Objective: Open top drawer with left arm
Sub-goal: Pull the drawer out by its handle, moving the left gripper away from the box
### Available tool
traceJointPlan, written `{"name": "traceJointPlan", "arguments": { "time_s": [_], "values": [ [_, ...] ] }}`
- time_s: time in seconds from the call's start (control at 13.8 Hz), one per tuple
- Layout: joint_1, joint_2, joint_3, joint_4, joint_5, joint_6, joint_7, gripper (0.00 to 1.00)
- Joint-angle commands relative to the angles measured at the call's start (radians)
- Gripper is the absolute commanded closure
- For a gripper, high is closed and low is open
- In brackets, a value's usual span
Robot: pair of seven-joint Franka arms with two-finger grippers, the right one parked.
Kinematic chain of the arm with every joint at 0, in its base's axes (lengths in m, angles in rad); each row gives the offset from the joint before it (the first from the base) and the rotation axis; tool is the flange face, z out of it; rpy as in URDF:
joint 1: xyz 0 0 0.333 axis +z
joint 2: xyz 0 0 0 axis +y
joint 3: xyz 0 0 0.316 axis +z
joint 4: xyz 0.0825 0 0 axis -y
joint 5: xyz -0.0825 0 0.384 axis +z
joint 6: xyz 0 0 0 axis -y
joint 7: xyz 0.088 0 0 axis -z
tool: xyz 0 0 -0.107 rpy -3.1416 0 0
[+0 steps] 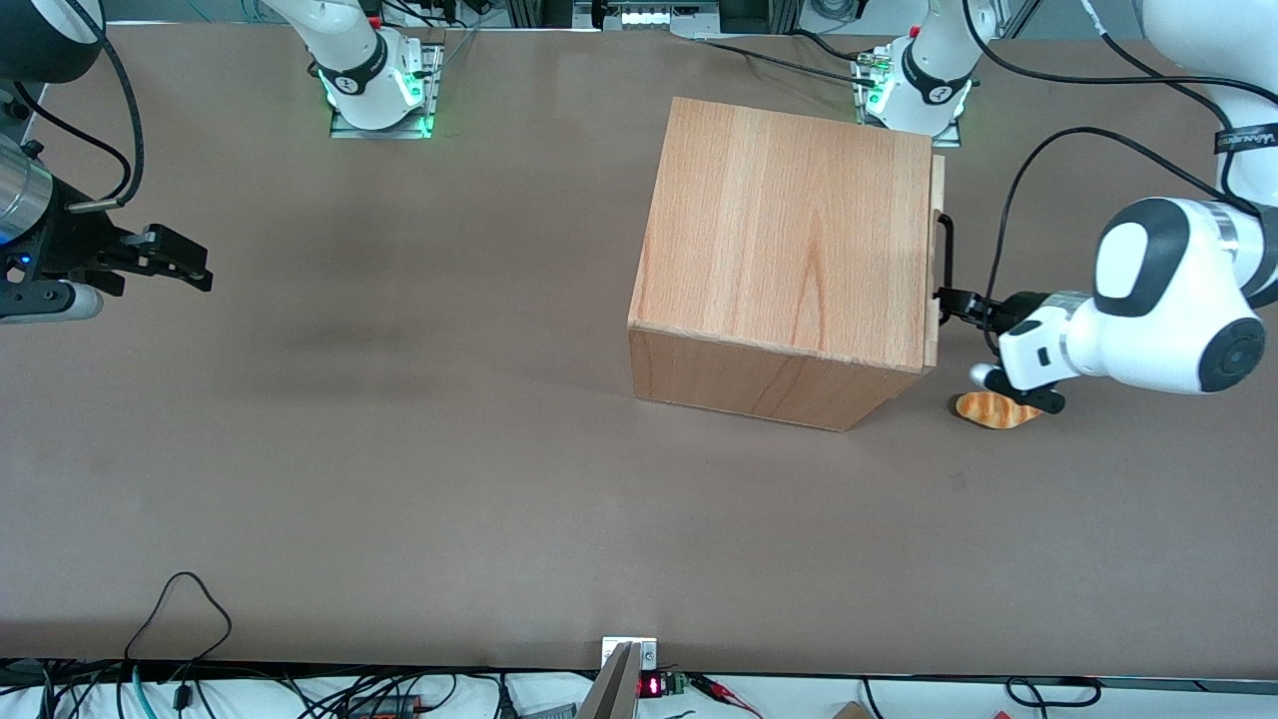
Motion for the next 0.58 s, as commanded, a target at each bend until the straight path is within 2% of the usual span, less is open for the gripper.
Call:
{"name": "traceJointPlan", "arguments": {
  "time_s": [0.0,0.22,0.51],
  "values": [
    [0.022,-0.007,0.004,0.0,0.032,0.025,0.02,0.0],
    [0.056,-0.01,0.004,0.011,0.101,0.023,0.014,0.0],
    [0.107,-0.002,0.005,0.032,0.102,0.023,0.017,0.0]
  ]
}}
